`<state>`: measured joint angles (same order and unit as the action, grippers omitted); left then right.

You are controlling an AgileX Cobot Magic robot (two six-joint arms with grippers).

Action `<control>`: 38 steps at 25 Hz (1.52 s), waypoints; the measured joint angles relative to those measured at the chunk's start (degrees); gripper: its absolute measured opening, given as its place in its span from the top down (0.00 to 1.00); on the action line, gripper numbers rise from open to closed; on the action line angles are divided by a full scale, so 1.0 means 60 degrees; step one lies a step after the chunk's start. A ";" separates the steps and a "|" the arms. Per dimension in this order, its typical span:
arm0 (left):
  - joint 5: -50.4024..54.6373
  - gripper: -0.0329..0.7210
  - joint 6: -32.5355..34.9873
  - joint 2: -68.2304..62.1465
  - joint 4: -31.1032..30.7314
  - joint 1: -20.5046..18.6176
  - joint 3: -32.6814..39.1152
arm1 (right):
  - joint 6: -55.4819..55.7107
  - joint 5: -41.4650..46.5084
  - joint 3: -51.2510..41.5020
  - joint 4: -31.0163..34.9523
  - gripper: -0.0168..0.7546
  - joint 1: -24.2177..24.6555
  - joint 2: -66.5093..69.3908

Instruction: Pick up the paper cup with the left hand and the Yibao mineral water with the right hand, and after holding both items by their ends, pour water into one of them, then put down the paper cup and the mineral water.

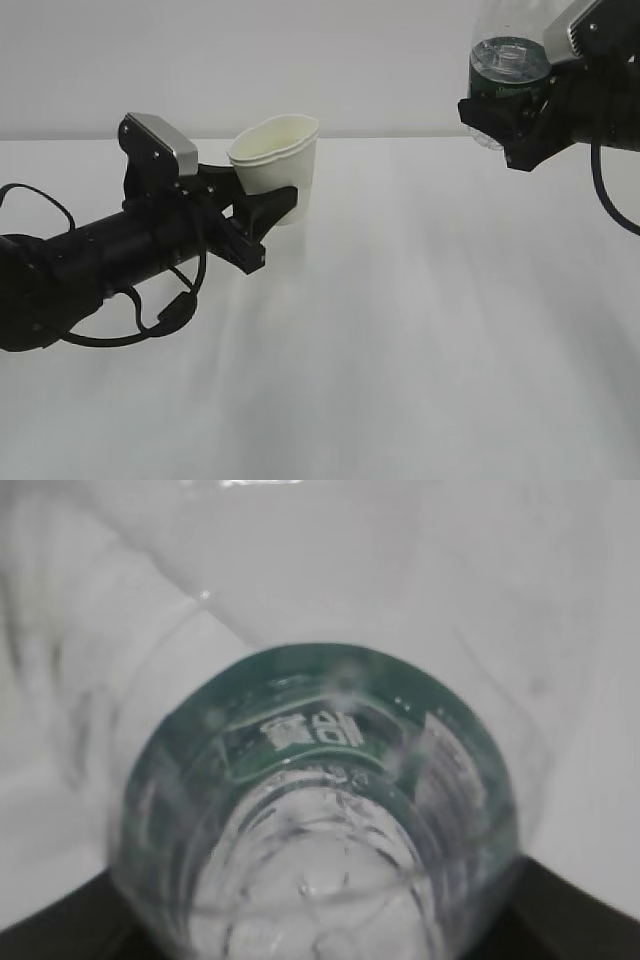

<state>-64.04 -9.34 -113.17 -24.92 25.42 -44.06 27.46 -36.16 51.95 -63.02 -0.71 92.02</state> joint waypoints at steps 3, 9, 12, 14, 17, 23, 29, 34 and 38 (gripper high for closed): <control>0.0000 0.48 0.0000 0.0000 0.0000 -0.0083 0.0000 | 0.0000 0.0007 0.0000 0.0000 0.38 0.0000 0.0000; 0.0000 0.48 0.0004 0.0000 0.0026 -0.0241 0.0000 | 0.0000 0.0057 0.0000 0.0000 0.38 0.0000 0.0000; 0.0000 0.48 0.0020 0.0000 0.0129 -0.0254 0.0000 | 0.0000 0.0063 0.0000 0.0000 0.38 0.0000 0.0000; 0.0000 0.48 0.0020 -0.0006 0.0151 -0.0298 0.0000 | 0.0000 0.0080 0.0000 0.0000 0.38 0.0000 0.0000; 0.0000 0.48 0.0024 -0.0006 0.0151 -0.0421 0.0000 | 0.0007 0.0080 0.0000 0.0000 0.38 0.0000 0.0000; 0.0000 0.48 0.0024 -0.0006 0.0171 -0.0794 0.0000 | 0.0007 0.0080 0.0000 0.0000 0.38 0.0000 0.0000; 0.0000 0.48 0.0024 -0.0006 0.0193 -0.1196 0.0000 | 0.0022 0.0134 0.0000 0.0000 0.38 0.0000 0.0000; 0.0000 0.48 0.0024 -0.0006 0.0193 -0.1479 0.0000 | 0.0022 0.0153 0.0000 0.0000 0.38 0.0000 0.0000; 0.0000 0.48 0.0024 -0.0006 0.0193 -0.1717 0.0000 | 0.0022 0.0172 0.0000 0.0000 0.38 0.0000 0.0000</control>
<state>-64.04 -9.20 -113.20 -23.76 15.12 -44.06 27.59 -35.13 51.95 -63.02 -0.71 92.02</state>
